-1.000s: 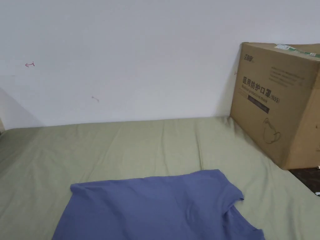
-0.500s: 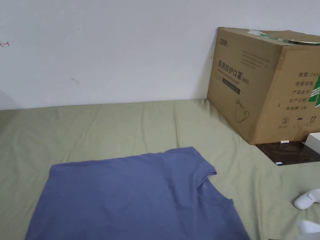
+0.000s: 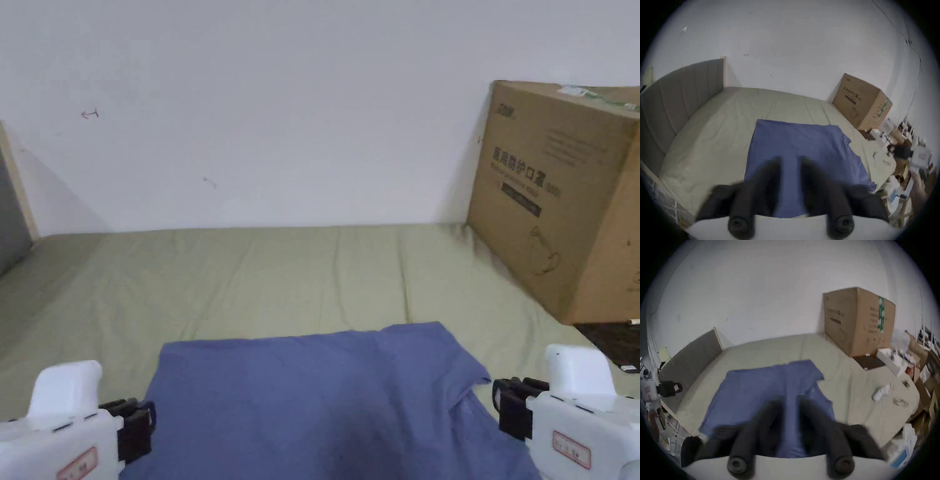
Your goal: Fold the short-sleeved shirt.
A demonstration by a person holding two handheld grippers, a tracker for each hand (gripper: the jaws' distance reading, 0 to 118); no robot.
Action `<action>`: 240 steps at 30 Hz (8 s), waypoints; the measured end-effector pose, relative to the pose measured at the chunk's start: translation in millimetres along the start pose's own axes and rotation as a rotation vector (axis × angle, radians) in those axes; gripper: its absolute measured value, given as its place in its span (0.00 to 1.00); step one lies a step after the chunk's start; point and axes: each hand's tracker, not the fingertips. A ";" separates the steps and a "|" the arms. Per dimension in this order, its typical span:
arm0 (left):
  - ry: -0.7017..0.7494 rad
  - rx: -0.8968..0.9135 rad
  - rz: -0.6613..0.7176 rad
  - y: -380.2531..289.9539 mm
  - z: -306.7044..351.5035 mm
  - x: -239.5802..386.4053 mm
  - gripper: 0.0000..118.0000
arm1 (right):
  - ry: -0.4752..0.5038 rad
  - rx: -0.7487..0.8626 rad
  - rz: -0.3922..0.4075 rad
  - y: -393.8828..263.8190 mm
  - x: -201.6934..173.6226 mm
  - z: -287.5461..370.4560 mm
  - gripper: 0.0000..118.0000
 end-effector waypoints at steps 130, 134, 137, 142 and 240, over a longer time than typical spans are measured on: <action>0.112 -0.392 0.252 57.5 -282.9 -185.0 0.01 | -0.099 -0.482 -0.023 37.6 97.9 -321.3 0.01; 0.063 -0.464 0.274 -2.6 -233.5 -195.4 0.01 | -0.028 -0.628 -0.117 -35.2 136.6 -265.9 0.01; 0.037 -0.508 0.301 -31.7 -193.9 -197.3 0.01 | 0.012 -0.644 -0.148 -64.7 152.9 -215.3 0.01; 0.023 -0.639 0.190 -75.0 -135.4 -179.9 0.01 | 0.016 -0.702 -0.130 -101.2 156.0 -150.3 0.01; 0.131 -0.491 0.140 -95.0 -31.8 -121.3 0.05 | -0.003 -0.743 0.002 -137.2 125.3 -55.4 0.06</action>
